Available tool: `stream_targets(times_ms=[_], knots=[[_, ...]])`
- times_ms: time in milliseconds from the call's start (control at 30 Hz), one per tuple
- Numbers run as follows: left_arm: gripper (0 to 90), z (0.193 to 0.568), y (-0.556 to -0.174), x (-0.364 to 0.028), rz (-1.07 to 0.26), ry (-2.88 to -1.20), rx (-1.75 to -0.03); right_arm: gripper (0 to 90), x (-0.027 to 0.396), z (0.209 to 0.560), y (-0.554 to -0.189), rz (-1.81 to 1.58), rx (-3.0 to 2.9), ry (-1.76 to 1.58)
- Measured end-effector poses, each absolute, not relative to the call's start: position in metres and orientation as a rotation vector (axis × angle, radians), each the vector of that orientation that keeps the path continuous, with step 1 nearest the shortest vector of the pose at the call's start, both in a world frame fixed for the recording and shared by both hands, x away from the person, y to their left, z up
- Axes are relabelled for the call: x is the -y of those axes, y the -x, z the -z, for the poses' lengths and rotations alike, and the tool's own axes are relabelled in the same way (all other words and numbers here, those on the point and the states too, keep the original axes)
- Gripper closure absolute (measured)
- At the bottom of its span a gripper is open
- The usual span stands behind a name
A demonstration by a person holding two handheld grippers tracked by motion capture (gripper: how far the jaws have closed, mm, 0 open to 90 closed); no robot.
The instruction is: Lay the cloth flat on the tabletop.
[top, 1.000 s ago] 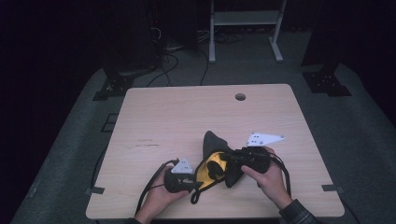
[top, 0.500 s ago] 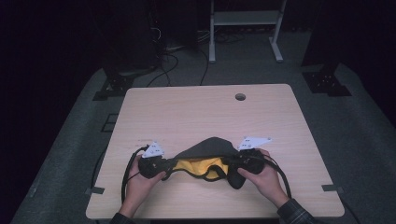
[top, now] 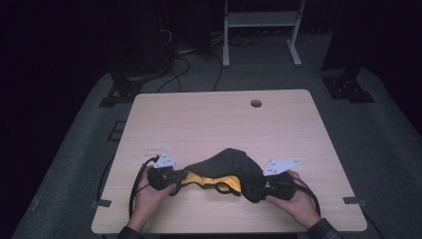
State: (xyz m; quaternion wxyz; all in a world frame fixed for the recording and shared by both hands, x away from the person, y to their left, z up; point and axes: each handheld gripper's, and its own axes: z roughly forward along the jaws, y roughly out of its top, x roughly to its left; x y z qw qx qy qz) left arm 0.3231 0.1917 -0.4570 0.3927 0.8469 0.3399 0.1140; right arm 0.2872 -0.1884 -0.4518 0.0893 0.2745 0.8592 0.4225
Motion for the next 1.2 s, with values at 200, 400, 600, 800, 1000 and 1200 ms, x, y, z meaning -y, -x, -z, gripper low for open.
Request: stream_targets(times_ms=[200, 400, 600, 800, 1000, 1200], knots=[[80.8, 0.458, -0.324, -0.19, -0.287, -2.16, -0.866, 55.6, 0.196, 0.459, -0.272, -1.214, -2.611, -0.731], [78.9, 0.461, -0.324, -0.19, -0.284, -2.167, -0.87, 61.5, 0.182, 0.473, -0.276, -1.117, -2.695, -0.659], [64.2, 0.461, -0.322, -0.194, -0.287, -2.151, -0.88, 73.3, 0.185, 0.477, -0.278, -1.133, -2.672, -0.646], [47.5, 0.465, -0.311, -0.199, -0.259, -2.152, -0.888, 83.3, 0.187, 0.477, -0.278, -1.122, -2.648, -0.637], [45.0, 0.47, -0.305, -0.201, -0.269, -2.198, -0.911, 83.6, 0.187, 0.477, -0.279, -1.122, -2.652, -0.637], [80.0, 0.468, -0.304, -0.204, -0.305, -2.236, -0.903, 84.6, 0.188, 0.477, -0.28, -1.13, -2.66, -0.663]])
